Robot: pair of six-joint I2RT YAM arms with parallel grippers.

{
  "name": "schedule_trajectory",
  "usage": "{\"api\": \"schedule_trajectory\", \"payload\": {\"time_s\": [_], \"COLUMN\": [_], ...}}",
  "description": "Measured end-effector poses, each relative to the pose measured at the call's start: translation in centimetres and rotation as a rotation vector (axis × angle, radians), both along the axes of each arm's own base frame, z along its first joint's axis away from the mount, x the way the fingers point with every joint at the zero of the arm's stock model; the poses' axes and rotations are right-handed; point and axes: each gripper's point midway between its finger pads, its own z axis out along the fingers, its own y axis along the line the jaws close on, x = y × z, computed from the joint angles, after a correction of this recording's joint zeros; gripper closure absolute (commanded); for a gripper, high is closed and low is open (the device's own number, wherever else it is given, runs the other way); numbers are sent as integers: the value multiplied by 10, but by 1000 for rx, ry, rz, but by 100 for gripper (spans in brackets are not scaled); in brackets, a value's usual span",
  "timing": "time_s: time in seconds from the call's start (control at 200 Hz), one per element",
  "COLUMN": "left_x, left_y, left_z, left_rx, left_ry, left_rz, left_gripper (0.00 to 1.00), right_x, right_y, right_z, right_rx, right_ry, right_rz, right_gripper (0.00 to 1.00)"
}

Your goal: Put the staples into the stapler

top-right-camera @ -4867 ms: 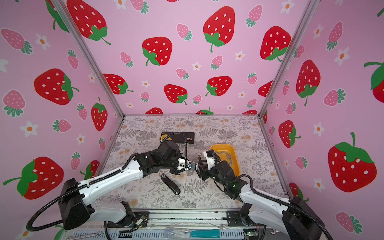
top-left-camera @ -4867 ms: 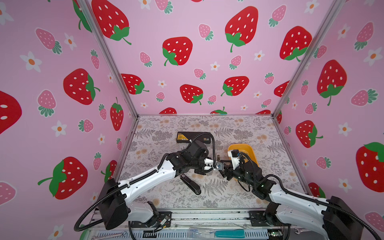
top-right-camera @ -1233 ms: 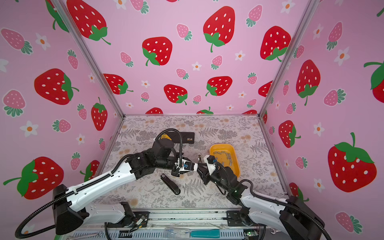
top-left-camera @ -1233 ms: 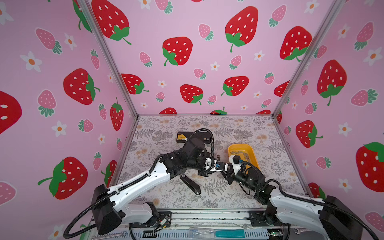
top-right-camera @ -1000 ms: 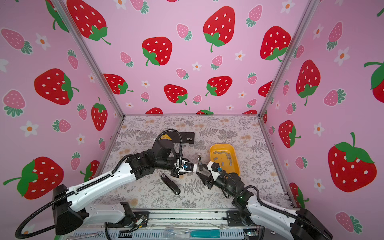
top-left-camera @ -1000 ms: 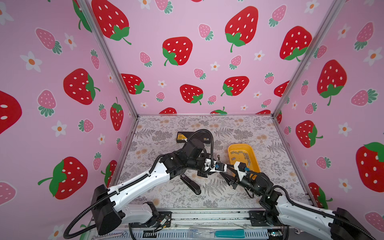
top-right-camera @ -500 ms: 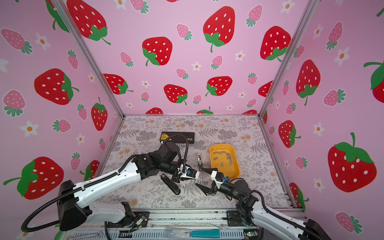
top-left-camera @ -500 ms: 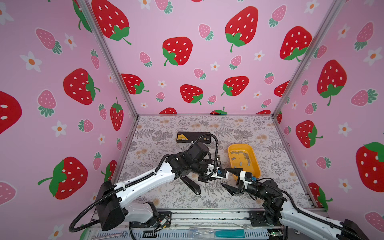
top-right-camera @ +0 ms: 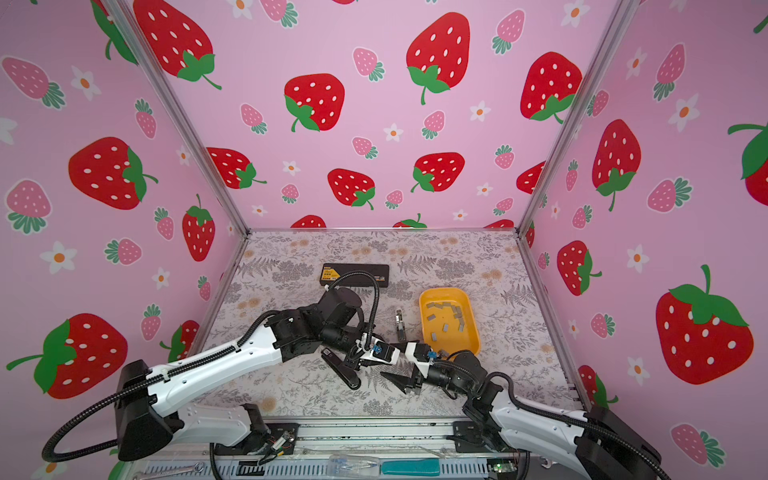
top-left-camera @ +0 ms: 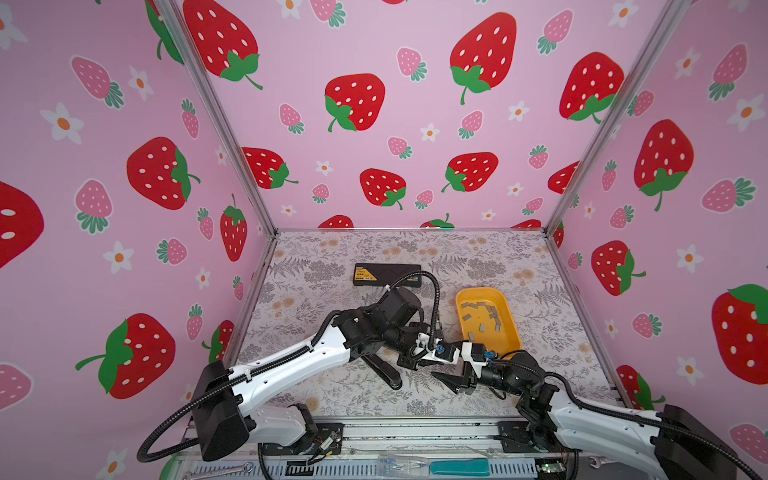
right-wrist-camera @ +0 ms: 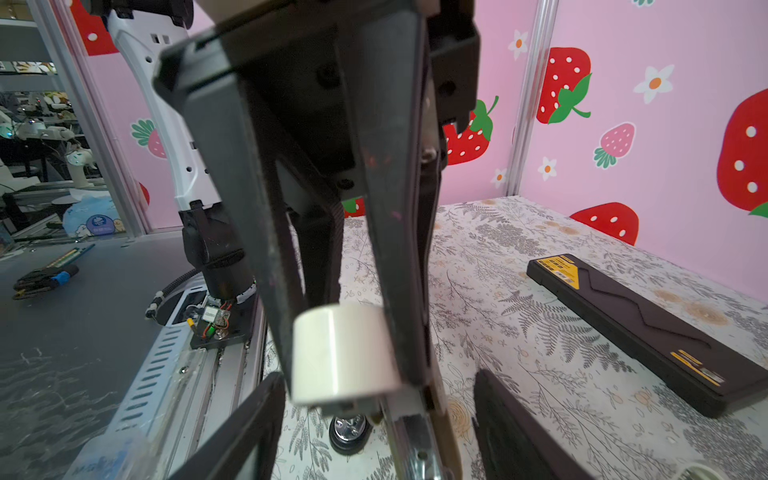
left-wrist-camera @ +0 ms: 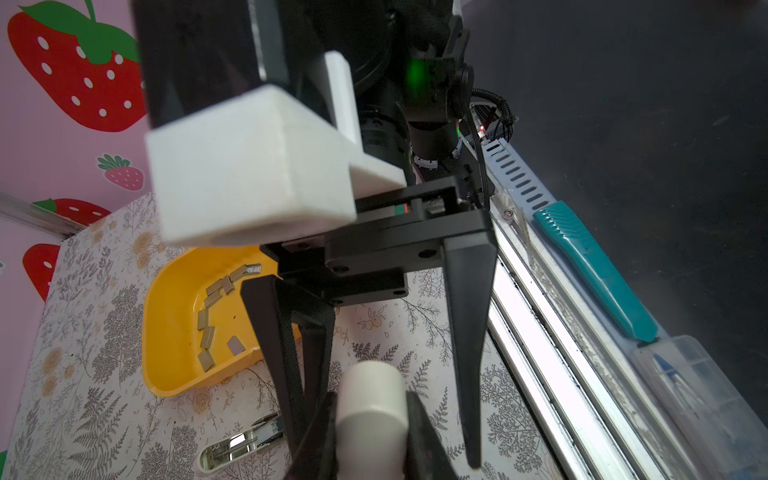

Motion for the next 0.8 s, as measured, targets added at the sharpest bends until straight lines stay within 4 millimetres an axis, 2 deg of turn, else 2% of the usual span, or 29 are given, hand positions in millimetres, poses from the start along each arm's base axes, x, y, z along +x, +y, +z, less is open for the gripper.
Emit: {"api": "schedule_trajectory", "payload": {"time_s": [0.105, 0.21, 0.255, 0.495, 0.545, 0.725, 0.8], "left_x": [-2, -3, -3, 3, 3, 6, 11], "left_y": [-1, -1, -1, 3, 3, 8, 12], "left_z": [0, 0, 0, 2, 4, 13, 18], "left_rx": [-1, -2, -1, 6, 3, -17, -32], "left_ry": [1, 2, 0, 7, -4, -49, -120], "left_rz": [-5, -9, -8, 42, 43, 61, 81], "left_gripper": [100, 100, 100, 100, 95, 66, 61], "right_x": [3, 9, 10, 18, 20, 23, 25], "right_y": [9, 18, 20, 22, 22, 26, 28], "right_z": [-1, -6, -7, -9, -8, 2, 4], "right_rx": [-17, -42, -50, -64, -60, -47, -47], "right_ry": [15, 34, 39, 13, 11, 1, 31], "right_rz": [-3, -23, -29, -78, -84, -97, -106], "right_gripper": [37, 48, 55, 76, 78, 85, 86]}}
